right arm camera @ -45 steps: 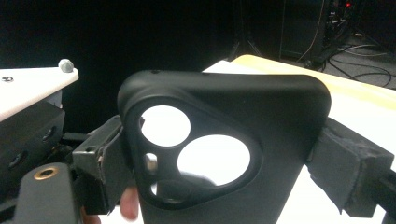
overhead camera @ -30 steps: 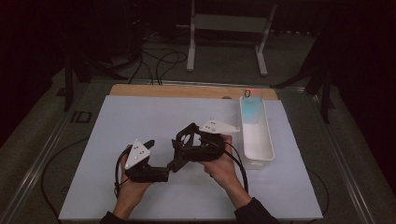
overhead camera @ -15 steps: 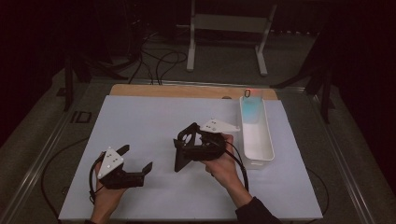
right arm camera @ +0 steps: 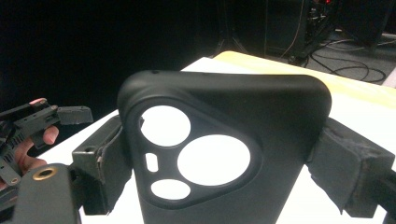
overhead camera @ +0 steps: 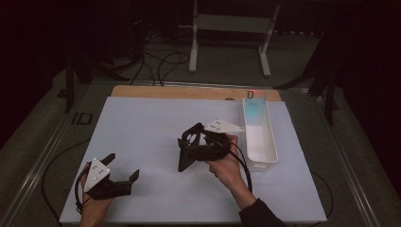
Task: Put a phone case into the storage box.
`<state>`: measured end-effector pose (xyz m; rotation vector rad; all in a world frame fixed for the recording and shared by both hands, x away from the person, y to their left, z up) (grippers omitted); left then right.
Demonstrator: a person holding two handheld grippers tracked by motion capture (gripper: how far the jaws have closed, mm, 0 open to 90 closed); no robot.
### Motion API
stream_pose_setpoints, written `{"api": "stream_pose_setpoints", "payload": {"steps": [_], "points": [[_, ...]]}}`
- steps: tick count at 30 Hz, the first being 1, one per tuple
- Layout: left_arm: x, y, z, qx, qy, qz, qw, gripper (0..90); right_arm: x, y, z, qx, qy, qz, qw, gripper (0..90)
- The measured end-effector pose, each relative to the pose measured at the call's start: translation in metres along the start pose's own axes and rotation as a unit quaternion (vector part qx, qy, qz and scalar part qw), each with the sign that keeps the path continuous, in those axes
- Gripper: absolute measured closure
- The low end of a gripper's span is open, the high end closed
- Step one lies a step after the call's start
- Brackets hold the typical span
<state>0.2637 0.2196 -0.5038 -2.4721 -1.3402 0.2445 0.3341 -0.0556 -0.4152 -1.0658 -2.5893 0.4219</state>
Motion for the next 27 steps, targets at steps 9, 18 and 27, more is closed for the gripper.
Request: {"api": "stream_pose_setpoints", "payload": {"steps": [9, 18, 27], "points": [[0.004, 0.0, 0.002, -0.008, -0.005, -0.008, 0.9999, 0.0, -0.009, -0.002, -0.009, -0.006, -0.008, 0.019, 0.9998, 14.4], [0.002, 0.002, 0.003, -0.007, -0.004, -0.001, 1.0, 0.0, -0.026, -0.005, -0.022, -0.015, -0.001, 0.043, 0.9989, 14.4], [-0.001, 0.005, 0.004, -0.001, 0.001, 0.001, 1.0, 0.0, -0.042, -0.004, -0.03, -0.017, 0.007, 0.067, 0.9976, 14.4]]}}
Point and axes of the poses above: each handheld gripper's, and its own axes: y roughly forward along the jaws, z roughly out of its underside, x roughly to its left, the point moved 5 cm from there along y, roughly forward along the jaws, and after that the axes turned 3 degrees about z, right-handed, at the moved point
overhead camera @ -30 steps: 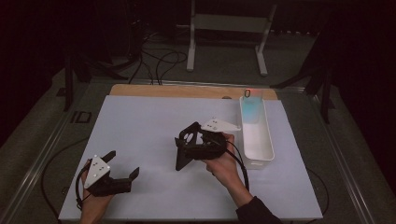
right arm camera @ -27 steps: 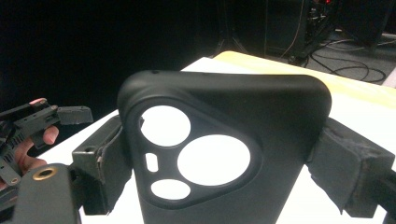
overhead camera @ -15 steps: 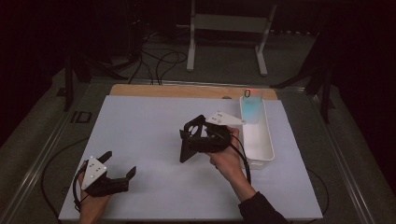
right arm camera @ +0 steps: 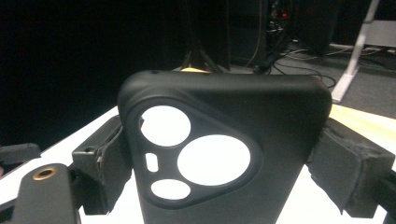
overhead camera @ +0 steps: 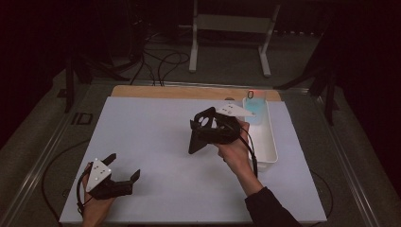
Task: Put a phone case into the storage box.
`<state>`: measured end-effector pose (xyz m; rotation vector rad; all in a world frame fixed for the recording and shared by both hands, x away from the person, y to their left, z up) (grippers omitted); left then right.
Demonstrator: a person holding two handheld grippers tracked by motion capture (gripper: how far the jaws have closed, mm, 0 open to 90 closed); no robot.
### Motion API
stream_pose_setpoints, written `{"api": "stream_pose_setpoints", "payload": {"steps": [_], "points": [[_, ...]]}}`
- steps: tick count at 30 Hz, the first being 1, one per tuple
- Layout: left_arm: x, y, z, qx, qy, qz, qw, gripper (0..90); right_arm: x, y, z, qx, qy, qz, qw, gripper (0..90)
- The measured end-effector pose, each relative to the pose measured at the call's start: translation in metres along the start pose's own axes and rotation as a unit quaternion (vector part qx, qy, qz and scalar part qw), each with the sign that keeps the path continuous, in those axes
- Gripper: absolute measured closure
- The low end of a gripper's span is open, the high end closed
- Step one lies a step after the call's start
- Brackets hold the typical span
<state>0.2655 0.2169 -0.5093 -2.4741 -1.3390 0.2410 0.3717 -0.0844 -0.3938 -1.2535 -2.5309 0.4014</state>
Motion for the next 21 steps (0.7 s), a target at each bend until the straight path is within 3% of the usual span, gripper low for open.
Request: {"api": "stream_pose_setpoints", "payload": {"steps": [21], "points": [[0.0, 0.001, 0.0, 0.001, 0.002, -0.005, 1.0, 0.0, -0.042, 0.0, -0.022, -0.01, 0.009, 0.053, 0.9985, 14.4]]}}
Point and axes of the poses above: each handheld gripper's, and its own axes: y roughly forward along the jaws, z roughly out of its underside, x roughly to its left, the point moved 5 cm from there along y, roughly forward along the jaws, and after that the axes turned 3 degrees about z, right-handed, at the moved point
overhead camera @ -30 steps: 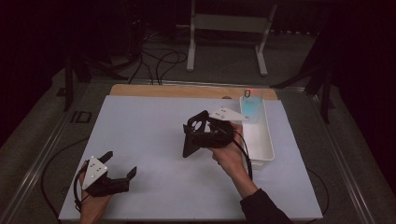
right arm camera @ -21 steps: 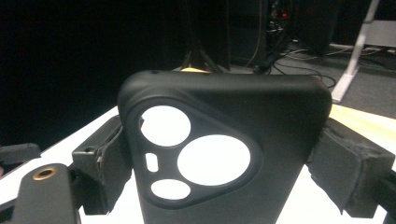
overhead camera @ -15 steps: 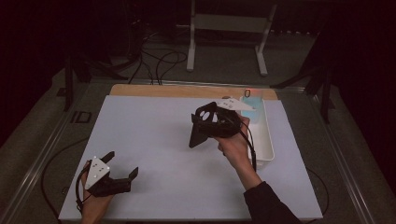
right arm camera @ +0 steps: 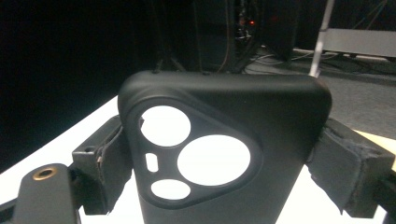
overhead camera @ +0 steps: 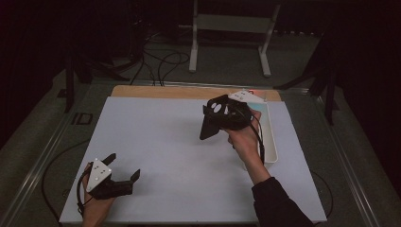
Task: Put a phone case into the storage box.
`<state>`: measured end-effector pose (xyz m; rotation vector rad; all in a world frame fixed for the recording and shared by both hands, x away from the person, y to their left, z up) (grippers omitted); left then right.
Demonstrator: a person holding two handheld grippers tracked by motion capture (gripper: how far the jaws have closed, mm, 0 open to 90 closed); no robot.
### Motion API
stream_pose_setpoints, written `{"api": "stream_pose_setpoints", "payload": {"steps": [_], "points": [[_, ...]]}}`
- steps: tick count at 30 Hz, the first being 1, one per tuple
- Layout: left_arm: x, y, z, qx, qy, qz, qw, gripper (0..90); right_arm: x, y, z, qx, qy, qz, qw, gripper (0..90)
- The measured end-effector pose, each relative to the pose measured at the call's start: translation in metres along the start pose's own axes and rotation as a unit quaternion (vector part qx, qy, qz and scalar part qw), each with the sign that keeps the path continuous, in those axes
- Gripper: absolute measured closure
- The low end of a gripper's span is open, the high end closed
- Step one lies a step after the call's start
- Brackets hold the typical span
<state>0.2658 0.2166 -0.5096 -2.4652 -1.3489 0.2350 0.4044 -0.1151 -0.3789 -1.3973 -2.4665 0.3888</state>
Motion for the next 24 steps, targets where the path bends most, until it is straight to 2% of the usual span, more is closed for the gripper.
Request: {"api": "stream_pose_setpoints", "payload": {"steps": [24], "points": [[0.0, 0.0, 0.0, -0.002, 0.0, -0.002, 1.0, 0.0, -0.042, 0.006, -0.014, -0.008, 0.0, 0.063, 0.998, 14.3]]}}
Point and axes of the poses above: each handheld gripper's, and its own axes: y roughly forward along the jaws, z roughly out of its underside, x roughly to its left, the point moved 5 cm from there along y, roughly forward along the jaws, and after that the axes turned 3 degrees about z, right-handed, at the moved point
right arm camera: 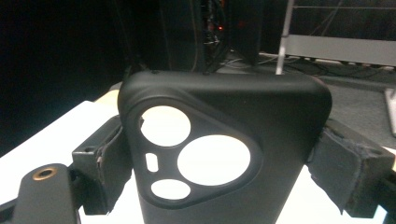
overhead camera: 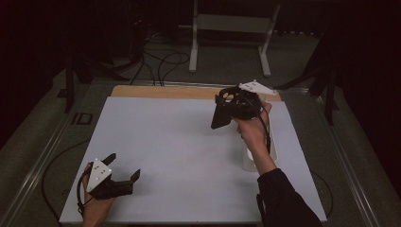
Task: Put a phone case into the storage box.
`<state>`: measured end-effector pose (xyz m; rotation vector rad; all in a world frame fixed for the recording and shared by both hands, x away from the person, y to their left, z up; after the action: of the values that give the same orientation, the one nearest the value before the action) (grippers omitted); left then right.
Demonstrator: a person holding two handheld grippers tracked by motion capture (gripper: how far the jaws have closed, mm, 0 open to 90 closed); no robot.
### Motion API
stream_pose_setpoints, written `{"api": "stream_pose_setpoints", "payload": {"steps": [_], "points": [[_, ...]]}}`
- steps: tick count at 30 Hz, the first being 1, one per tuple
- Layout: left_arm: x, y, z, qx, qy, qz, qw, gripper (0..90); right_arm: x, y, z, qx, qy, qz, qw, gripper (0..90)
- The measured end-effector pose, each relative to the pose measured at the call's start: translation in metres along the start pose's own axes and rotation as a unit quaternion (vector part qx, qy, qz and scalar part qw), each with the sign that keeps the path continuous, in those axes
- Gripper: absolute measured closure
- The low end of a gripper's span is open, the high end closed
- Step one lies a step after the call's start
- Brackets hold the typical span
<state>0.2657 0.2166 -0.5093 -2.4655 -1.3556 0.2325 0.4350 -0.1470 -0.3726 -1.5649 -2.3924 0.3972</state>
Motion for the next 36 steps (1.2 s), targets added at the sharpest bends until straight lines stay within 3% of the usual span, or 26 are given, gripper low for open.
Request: {"api": "stream_pose_setpoints", "payload": {"steps": [21, 36], "points": [[0.0, 0.001, 0.0, 0.0, 0.0, 0.0, 1.0, 0.1, -0.035, 0.007, -0.012, -0.009, 0.014, 0.049, 0.9987, 14.3], [0.0, 0.001, 0.0, 0.0, 0.0, 0.0, 1.0, 0.1, -0.066, 0.009, -0.017, -0.008, 0.029, 0.098, 0.9947, 14.3]]}}
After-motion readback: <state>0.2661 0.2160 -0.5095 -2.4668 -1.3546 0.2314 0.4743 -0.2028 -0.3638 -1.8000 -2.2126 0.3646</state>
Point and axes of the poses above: each handheld gripper's, and its own axes: y roughly forward along the jaws, z roughly out of its underside, x roughly to its left, the point moved 5 cm from there along y, roughly forward along the jaws, and after that the axes turned 3 degrees about z, right-handed, at the moved point
